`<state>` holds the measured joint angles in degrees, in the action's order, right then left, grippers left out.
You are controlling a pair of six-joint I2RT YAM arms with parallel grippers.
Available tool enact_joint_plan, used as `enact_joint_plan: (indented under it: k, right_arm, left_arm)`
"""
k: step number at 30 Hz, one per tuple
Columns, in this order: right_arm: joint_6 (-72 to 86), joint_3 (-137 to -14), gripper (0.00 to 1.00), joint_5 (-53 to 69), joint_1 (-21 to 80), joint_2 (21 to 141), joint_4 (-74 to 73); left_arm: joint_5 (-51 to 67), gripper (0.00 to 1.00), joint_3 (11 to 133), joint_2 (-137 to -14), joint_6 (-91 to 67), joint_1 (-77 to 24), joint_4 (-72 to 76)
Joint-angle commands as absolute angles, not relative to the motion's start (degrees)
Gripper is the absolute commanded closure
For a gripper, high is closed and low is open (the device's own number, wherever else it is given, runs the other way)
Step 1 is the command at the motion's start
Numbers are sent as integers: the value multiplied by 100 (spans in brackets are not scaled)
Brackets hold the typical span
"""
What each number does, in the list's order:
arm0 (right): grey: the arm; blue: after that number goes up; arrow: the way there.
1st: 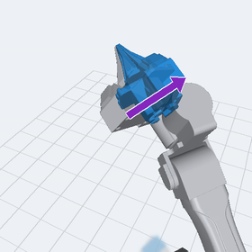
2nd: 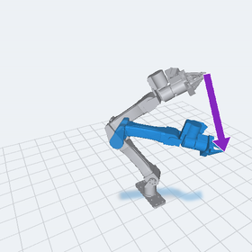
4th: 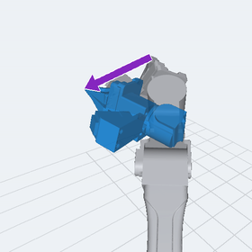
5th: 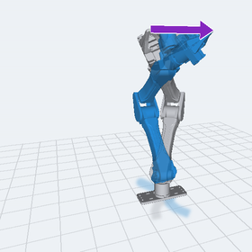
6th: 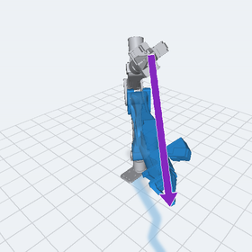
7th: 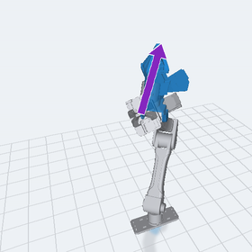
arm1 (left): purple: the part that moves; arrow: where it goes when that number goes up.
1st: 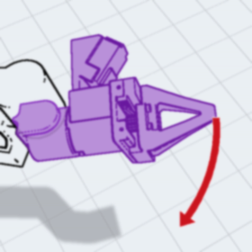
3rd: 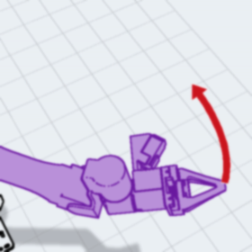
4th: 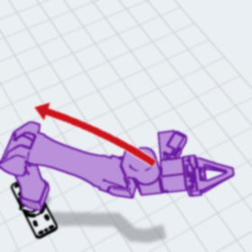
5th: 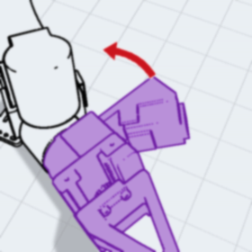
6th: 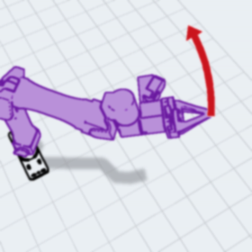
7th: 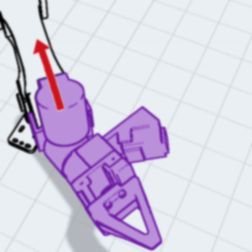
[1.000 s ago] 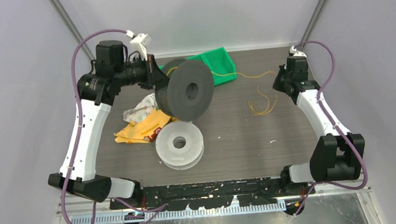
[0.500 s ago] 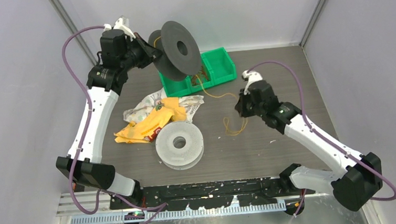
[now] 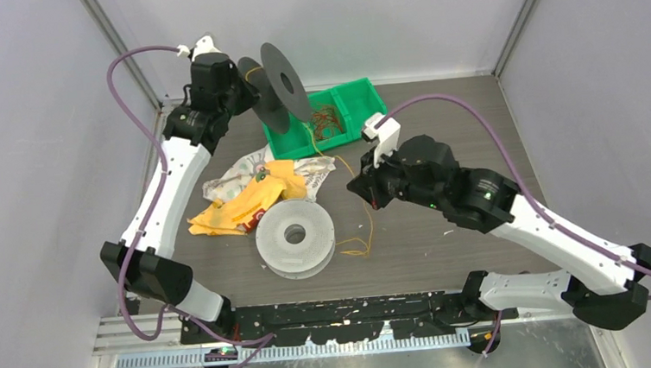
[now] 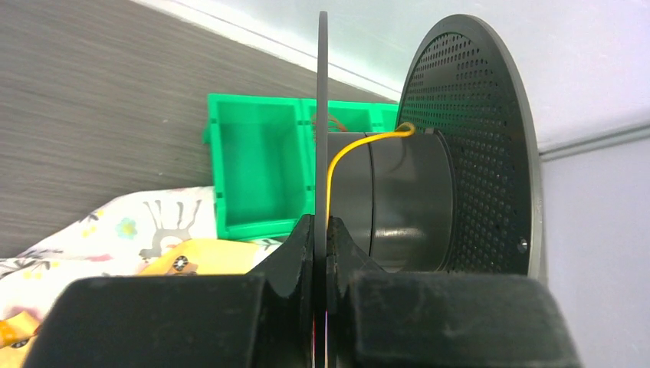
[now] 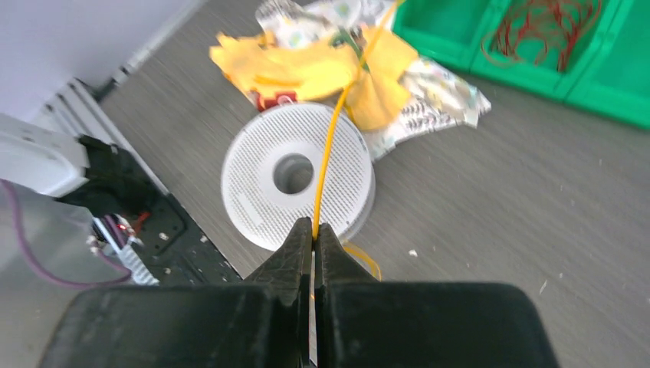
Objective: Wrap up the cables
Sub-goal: Wrap the cable around the cable reel.
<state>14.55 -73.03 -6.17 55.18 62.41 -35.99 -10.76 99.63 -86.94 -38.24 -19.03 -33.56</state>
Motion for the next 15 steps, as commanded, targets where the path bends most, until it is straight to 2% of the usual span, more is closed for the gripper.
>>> enact_joint_plan:
  k: [1, 10, 15]
  right_arm:
    - [1154, -7983, 100, -443, 5689, 5990, -4055]
    - [1077, -8331, 100, 388, 5769, 5840, -4172]
    - [913, -8575, 99, 440, 5780, 5886, -4044]
  left_arm:
    - [-1817, 100, 10023, -8744, -3700, -1890, -2940]
    - [-2155, 100, 10343, -9118, -3402, -1968, -3267]
    - [-2414, 100, 10312, -9158, -3108, -2230, -3285]
